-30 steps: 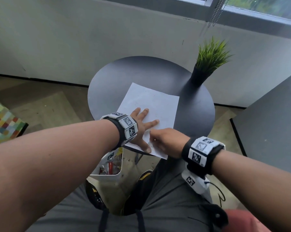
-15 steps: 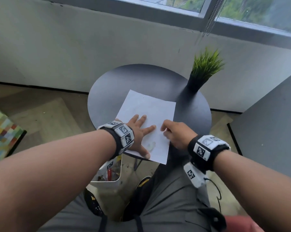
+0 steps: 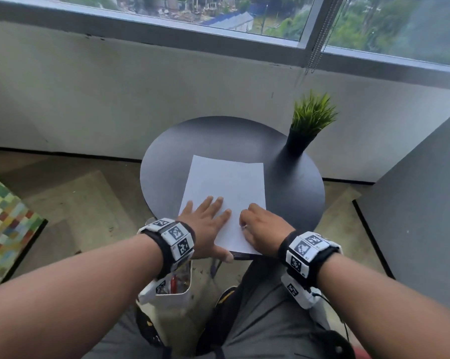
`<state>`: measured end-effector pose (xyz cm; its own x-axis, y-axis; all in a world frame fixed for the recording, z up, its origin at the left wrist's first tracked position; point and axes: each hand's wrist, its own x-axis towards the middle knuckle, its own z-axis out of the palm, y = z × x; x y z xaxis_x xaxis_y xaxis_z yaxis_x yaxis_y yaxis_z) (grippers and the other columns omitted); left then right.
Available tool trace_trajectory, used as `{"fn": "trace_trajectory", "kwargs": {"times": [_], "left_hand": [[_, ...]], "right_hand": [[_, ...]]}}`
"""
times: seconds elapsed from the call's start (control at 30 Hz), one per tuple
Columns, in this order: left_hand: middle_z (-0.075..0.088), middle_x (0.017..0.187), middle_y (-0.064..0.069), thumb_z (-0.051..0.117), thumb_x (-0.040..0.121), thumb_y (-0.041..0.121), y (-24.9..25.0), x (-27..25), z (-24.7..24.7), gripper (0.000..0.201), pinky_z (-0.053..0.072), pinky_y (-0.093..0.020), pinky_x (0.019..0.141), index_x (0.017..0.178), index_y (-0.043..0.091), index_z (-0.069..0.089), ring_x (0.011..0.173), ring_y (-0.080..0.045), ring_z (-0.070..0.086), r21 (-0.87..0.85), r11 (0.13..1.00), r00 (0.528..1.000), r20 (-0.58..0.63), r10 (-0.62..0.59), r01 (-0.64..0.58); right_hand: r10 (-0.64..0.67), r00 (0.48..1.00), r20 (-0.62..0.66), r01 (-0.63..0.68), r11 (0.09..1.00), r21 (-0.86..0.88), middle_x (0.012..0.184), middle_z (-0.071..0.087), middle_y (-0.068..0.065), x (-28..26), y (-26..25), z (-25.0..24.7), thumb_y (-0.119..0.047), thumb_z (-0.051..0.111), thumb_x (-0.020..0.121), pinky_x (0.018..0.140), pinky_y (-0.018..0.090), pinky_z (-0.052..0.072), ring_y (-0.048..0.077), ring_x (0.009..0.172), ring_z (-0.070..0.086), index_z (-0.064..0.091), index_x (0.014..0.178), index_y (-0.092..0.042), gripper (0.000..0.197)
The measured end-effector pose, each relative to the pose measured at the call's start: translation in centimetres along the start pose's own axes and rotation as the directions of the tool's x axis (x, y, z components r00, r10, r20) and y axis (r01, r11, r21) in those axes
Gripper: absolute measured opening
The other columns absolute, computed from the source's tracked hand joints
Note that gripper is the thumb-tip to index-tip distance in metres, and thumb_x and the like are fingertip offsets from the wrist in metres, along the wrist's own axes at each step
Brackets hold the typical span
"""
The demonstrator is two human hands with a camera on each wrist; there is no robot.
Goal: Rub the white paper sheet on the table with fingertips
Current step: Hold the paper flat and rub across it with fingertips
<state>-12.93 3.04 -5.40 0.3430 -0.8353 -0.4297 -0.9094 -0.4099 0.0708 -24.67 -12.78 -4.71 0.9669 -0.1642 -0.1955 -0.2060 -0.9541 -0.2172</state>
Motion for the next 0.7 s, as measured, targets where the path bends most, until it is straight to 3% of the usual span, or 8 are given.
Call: {"fn": "trace_trajectory", "kwargs": {"times": [0.17, 0.23, 0.3, 0.37, 0.5, 0.57, 0.63, 0.7], "left_hand": [[-0.024, 0.163, 0.001, 0.029, 0.080, 0.089, 2.0, -1.2, 2.4, 0.108, -0.005, -0.055, 0.121, 0.158, 0.026, -0.012, 0.150, -0.020, -0.024, 0.013, 0.988, 0.987, -0.023, 0.157, -0.156], [-0.031, 0.160, 0.003, 0.023, 0.077, 0.091, -0.7, -1.2, 2.1, 0.105, -0.006, -0.055, 0.120, 0.155, 0.034, -0.017, 0.149, -0.021, -0.026, 0.000, 1.000, 1.000, 0.006, 0.022, -0.022], [-0.029, 0.162, 0.001, 0.019, 0.076, 0.092, -3.4, -1.1, 0.8, 0.105, -0.004, -0.058, 0.120, 0.156, 0.034, -0.015, 0.150, -0.024, -0.022, -0.096, 0.970, 0.975, 0.022, -0.223, 0.224], [-0.024, 0.163, -0.001, 0.018, 0.079, 0.089, -3.4, -0.6, -0.6, 0.101, -0.003, -0.058, 0.120, 0.158, 0.031, -0.007, 0.151, -0.026, -0.018, -0.142, 0.949, 0.960, 0.031, -0.280, 0.281], [-0.016, 0.166, 0.001, 0.025, 0.096, 0.070, 1.6, 0.1, -1.1, 0.078, 0.000, -0.052, 0.122, 0.159, 0.031, 0.000, 0.152, -0.018, -0.014, -0.081, 0.992, 0.994, 0.031, 0.100, -0.098], [-0.016, 0.165, 0.004, 0.025, 0.099, 0.065, 0.9, 0.6, -0.8, 0.073, 0.001, -0.052, 0.121, 0.158, 0.034, -0.003, 0.152, -0.018, -0.013, 0.015, 0.984, 0.983, 0.053, 0.178, -0.179], [-0.023, 0.164, 0.005, 0.023, 0.099, 0.065, -1.6, 1.4, -1.4, 0.071, 0.001, -0.056, 0.121, 0.156, 0.039, -0.009, 0.152, -0.021, -0.016, 0.018, 1.000, 0.996, 0.085, 0.009, -0.011], [-0.022, 0.164, -0.001, 0.025, 0.099, 0.063, -3.2, 2.0, -2.6, 0.072, 0.003, -0.059, 0.120, 0.157, 0.037, -0.008, 0.152, -0.026, -0.013, -0.044, 0.968, 0.965, 0.097, -0.243, 0.248]], "right_hand": [[-0.031, 0.999, -0.029, 0.031, 0.999, 0.010, 0.103, 0.058, -0.003, -0.9, 1.6, -0.2, -0.028, 0.052, 0.092, 0.085, 0.032, 0.045, 0.024, 0.095, 0.055, 0.066, 0.097, -0.025, 0.015], [-0.025, 1.000, -0.015, 0.026, 0.999, 0.035, 0.105, 0.058, -0.006, -1.2, 1.8, -0.4, -0.027, 0.054, 0.091, 0.085, 0.028, 0.042, 0.021, 0.097, 0.054, 0.067, 0.098, -0.027, 0.014], [-0.031, 0.999, -0.031, 0.033, 0.998, 0.046, 0.106, 0.058, -0.008, -1.3, 1.9, -0.4, -0.027, 0.054, 0.091, 0.084, 0.028, 0.042, 0.020, 0.097, 0.053, 0.066, 0.100, -0.028, 0.015], [-0.044, 0.998, -0.048, 0.045, 0.998, 0.033, 0.107, 0.057, -0.009, -1.4, 1.9, -0.1, -0.028, 0.053, 0.092, 0.083, 0.027, 0.041, 0.019, 0.097, 0.053, 0.065, 0.102, -0.029, 0.016], [-0.039, 0.997, -0.060, 0.041, 0.999, 0.026, 0.108, 0.058, -0.010, -1.9, 2.0, 0.2, -0.035, 0.049, 0.096, 0.086, 0.028, 0.043, 0.019, 0.097, 0.053, 0.065, 0.107, -0.032, 0.020], [-0.042, 0.997, -0.064, 0.045, 0.998, 0.040, 0.110, 0.058, -0.010, -2.2, 2.1, 0.2, -0.038, 0.047, 0.097, 0.086, 0.028, 0.043, 0.018, 0.098, 0.052, 0.064, 0.110, -0.033, 0.022], [-0.044, 0.997, -0.060, 0.047, 0.998, 0.051, 0.110, 0.057, -0.010, -2.2, 2.1, 0.3, -0.036, 0.047, 0.097, 0.085, 0.026, 0.039, 0.018, 0.099, 0.050, 0.064, 0.110, -0.032, 0.022], [-0.041, 0.998, -0.052, 0.043, 0.999, 0.033, 0.110, 0.056, -0.009, -2.1, 1.9, 0.3, -0.034, 0.046, 0.098, 0.082, 0.025, 0.038, 0.019, 0.099, 0.050, 0.064, 0.109, -0.031, 0.021]]}}
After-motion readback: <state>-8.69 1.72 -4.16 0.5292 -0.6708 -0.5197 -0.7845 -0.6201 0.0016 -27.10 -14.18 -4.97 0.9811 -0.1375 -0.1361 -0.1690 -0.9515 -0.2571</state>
